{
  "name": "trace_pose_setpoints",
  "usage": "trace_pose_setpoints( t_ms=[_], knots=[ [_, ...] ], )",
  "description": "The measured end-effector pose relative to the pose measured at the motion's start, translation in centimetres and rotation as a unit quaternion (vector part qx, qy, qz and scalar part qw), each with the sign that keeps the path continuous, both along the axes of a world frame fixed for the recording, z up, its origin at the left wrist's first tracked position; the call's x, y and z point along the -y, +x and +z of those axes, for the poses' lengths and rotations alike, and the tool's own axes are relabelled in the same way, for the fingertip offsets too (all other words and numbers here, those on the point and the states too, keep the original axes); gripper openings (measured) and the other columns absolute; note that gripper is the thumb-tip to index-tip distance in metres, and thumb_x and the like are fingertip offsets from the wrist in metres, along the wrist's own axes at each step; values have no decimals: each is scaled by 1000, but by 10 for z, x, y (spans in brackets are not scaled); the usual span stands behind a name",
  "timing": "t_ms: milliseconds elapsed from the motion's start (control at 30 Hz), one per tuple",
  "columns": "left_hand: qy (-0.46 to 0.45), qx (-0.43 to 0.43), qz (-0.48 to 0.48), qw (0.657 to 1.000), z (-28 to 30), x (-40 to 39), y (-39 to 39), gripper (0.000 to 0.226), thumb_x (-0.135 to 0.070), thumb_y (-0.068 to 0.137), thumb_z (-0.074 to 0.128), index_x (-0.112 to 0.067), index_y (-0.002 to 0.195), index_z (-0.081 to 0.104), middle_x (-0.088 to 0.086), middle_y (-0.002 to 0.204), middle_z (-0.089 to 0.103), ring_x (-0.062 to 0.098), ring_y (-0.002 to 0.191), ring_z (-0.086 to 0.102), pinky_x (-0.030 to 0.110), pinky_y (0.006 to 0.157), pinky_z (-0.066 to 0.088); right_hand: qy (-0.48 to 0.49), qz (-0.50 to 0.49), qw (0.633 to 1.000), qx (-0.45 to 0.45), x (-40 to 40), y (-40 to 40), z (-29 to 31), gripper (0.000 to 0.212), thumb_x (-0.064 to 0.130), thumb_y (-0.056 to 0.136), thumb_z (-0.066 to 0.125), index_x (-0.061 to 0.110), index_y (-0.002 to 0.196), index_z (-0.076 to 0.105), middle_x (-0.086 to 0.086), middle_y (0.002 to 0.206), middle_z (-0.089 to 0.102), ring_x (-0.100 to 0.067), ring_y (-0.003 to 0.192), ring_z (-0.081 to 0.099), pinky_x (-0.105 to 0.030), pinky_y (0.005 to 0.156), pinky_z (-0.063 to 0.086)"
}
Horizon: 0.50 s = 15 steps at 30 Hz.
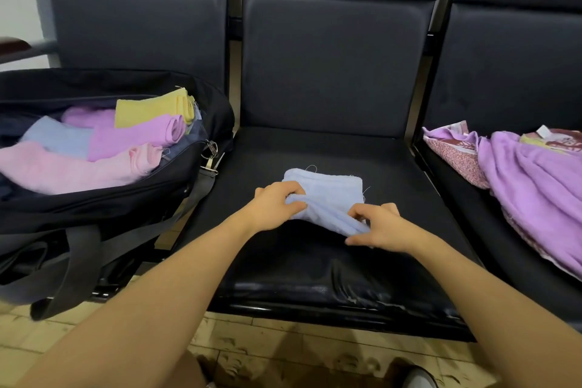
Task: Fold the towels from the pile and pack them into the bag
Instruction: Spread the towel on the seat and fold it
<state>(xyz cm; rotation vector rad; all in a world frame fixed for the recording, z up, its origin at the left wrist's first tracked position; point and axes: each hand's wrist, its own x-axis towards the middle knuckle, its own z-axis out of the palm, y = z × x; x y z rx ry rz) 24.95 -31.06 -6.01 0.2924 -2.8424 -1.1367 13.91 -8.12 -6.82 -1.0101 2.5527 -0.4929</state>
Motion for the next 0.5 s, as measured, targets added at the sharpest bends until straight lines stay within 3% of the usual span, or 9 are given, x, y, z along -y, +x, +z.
trace_pose_setpoints(
  t_ms=[33, 133, 200, 300, 367, 433, 500],
  knots=[
    [-1, -3, 3, 1000, 1, 2, -2, 5, -27, 92, 54, -28, 87, 55, -8, 80, 54, 21, 93, 51, 31, 89, 39, -23, -10, 1000, -13, 1, -2, 0, 16, 36, 79, 68, 34, 82, 52, -1, 82, 59, -21, 98, 40, -27, 80, 42],
    [33, -45, 45, 997, 5, 7, -13, 2, -26, 93, 56, -26, 94, 54, 0, 98, 59, 17, 89, 54, 27, 73, 45, -212, -104, 971, 20, 10, -11, 10, 15, 10, 79, 62, 23, 77, 55, -4, 77, 58, -20, 78, 51, -24, 60, 43],
    [58, -92, 104, 989, 5, 11, -24, 13, -25, 92, 57, -22, 105, 56, 0, 107, 59, 16, 96, 55, 26, 76, 45, -285, -151, 946, 37, 21, -17, 16, 7, 7, 83, 62, 13, 84, 57, -5, 76, 55, -16, 66, 47, -28, 58, 41],
    [76, -125, 171, 974, 3, 14, -43, 31, -28, 92, 59, -20, 120, 50, 2, 114, 57, 19, 102, 55, 33, 86, 47, -300, -195, 934, 30, 39, -26, 10, 8, 11, 87, 61, 7, 94, 57, -2, 76, 53, -15, 67, 47, -25, 57, 40],
    [83, -136, 204, 966, -2, 15, -57, 36, -30, 91, 61, -20, 124, 48, 4, 114, 57, 18, 98, 55, 33, 83, 47, -303, -230, 925, 21, 50, -32, 5, 9, 14, 89, 59, 10, 97, 58, 0, 84, 58, -16, 76, 54, -25, 62, 45],
    [110, -153, 240, 952, -7, 16, -72, 39, -31, 90, 63, -18, 123, 47, 5, 109, 58, 15, 92, 53, 29, 77, 42, -276, -261, 925, -10, 59, -39, -1, 17, 18, 90, 56, 11, 106, 60, 0, 89, 59, -19, 84, 57, -34, 75, 50],
    [127, -155, 264, 944, -10, 14, -84, 40, -33, 89, 63, -17, 121, 46, 7, 107, 59, 18, 93, 56, 29, 75, 42, -240, -286, 926, -54, 66, -44, -7, 21, 19, 92, 53, 10, 109, 60, 1, 87, 57, -22, 87, 57, -37, 88, 45]
  ],
)
